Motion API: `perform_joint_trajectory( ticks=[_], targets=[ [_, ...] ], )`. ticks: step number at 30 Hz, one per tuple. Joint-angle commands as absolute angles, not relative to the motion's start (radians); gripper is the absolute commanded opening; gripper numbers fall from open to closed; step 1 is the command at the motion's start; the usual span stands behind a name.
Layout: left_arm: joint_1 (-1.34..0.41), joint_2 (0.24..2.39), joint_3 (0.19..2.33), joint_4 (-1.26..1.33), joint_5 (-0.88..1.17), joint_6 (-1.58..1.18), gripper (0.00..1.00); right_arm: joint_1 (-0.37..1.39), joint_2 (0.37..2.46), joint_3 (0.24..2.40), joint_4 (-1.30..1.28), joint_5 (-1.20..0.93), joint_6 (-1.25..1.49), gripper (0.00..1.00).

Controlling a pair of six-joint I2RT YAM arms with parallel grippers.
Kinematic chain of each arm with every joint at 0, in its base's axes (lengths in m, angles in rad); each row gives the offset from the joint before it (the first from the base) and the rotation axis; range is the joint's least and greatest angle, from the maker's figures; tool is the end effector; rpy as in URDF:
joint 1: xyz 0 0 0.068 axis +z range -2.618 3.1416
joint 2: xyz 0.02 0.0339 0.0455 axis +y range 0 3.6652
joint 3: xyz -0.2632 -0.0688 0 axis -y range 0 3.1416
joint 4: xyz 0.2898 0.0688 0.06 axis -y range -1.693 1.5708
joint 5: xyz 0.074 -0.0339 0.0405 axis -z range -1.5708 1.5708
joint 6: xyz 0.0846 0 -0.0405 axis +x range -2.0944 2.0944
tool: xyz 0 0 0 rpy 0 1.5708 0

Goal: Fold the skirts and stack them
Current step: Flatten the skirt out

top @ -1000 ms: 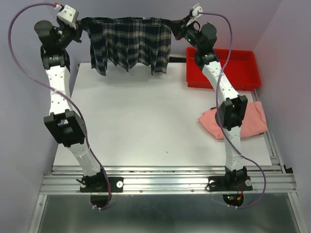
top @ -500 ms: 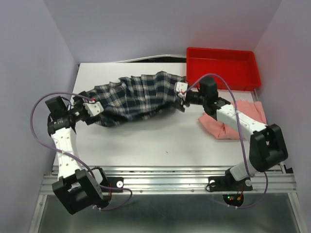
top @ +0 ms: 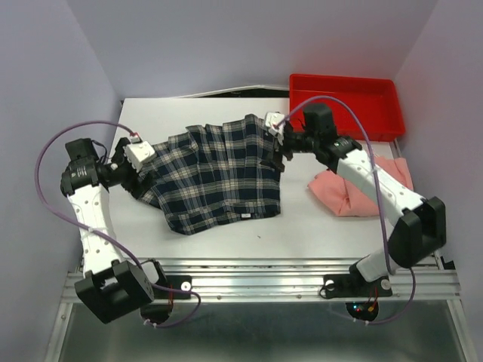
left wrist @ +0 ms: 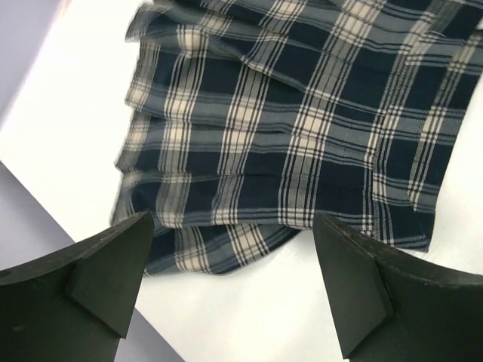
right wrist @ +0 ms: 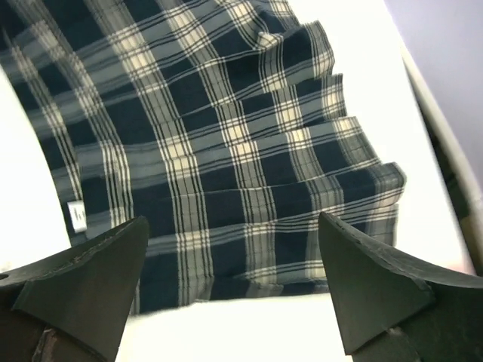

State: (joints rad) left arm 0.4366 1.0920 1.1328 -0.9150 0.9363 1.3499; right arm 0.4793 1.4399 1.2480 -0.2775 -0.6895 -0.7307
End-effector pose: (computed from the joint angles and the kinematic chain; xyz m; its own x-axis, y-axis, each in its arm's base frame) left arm 0.2694 0.0505 0.3236 0.0600 0.6662 -0.7433 0.7259 0.4820 0.4907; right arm 0.3352 0.2349 0.3151 0.2745 -0.4377 -0.8562 -0.9078 0.1758 -0.3809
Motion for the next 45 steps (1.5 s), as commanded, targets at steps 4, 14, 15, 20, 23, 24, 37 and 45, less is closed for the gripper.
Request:
perform_joint_trajectory(
  ticks=[4, 14, 15, 20, 23, 24, 37, 45],
  targets=[
    [0.345, 1.293, 1.258, -0.713, 0.556, 0.783, 0.98, 0.477, 1.861, 1.638, -0.572, -0.588, -0.402, 0.85],
    [0.379, 1.523, 1.250, -0.770, 0.508, 0.513, 0.98, 0.486, 2.059, 1.704, -0.761, -0.483, -0.523, 0.69],
    [0.396, 1.548, 1.247, -0.756, 0.521, 0.470, 0.98, 0.486, 2.078, 1.694, -0.800, -0.474, -0.538, 0.68],
    [0.411, 1.641, 1.261, -0.629, 0.566, 0.335, 0.78, 0.495, 2.102, 1.585, -0.858, -0.414, -0.581, 0.63],
    [0.394, 1.741, 1.299, -0.571, 0.571, 0.281, 0.77, 0.506, 2.079, 1.537, -0.865, -0.420, -0.610, 0.62],
    [0.390, 1.741, 1.308, -0.560, 0.572, 0.275, 0.78, 0.518, 2.074, 1.536, -0.876, -0.426, -0.617, 0.62],
    [0.213, 2.094, 1.757, -0.477, 0.545, 0.259, 0.00, 0.601, 2.026, 1.488, -1.012, -0.670, -0.715, 0.58],
    [0.179, 2.293, 2.353, -0.557, 0.552, 0.261, 0.67, 0.694, 1.950, 1.700, -0.986, -0.785, -0.563, 0.61]
  ],
)
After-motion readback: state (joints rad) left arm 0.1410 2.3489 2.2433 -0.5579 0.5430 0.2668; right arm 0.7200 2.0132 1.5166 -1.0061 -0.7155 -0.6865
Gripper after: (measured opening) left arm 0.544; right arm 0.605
